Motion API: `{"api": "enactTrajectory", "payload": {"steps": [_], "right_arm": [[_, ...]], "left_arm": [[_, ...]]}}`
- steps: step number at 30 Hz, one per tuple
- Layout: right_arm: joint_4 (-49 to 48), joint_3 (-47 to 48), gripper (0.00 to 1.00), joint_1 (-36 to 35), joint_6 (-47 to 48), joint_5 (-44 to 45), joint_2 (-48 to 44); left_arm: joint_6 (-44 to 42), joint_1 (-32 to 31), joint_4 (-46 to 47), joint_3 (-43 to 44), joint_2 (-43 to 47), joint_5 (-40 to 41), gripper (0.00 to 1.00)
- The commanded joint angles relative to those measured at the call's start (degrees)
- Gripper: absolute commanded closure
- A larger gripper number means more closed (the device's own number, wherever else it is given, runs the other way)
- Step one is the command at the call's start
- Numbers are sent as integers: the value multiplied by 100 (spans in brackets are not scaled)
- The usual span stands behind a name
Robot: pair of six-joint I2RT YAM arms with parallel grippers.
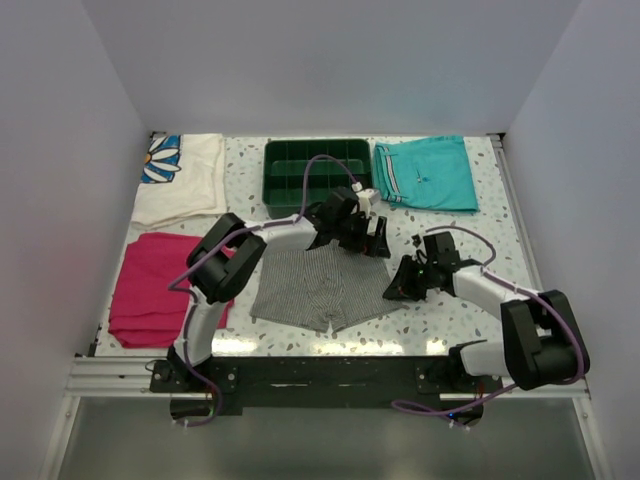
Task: Roll the underwear
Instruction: Fold the underwear at the center of the board.
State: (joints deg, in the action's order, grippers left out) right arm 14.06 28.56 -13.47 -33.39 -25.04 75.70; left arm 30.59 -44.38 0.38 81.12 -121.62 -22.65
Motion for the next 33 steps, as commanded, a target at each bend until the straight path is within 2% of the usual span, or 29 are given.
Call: {"api": "enactTrajectory", "payload": {"steps": [1,12,20,28,33], "right_arm": [[210,-105,78,3,131,87,-152],[360,-298,78,3,157,210,-328],[483,-316,77,3,201,306,-240],[369,-158,76,3,210,105,-495],[430,150,72,3,201,69,-1083]], "left_arm": [[-71,17,50,412,-168,112,2],[-44,26,146,369,-283,437,2],[-53,26,138,396,-433,376,2],[-158,26,-29,536,-81,367,1],[-202,26,-389,589,278,376,0]]}}
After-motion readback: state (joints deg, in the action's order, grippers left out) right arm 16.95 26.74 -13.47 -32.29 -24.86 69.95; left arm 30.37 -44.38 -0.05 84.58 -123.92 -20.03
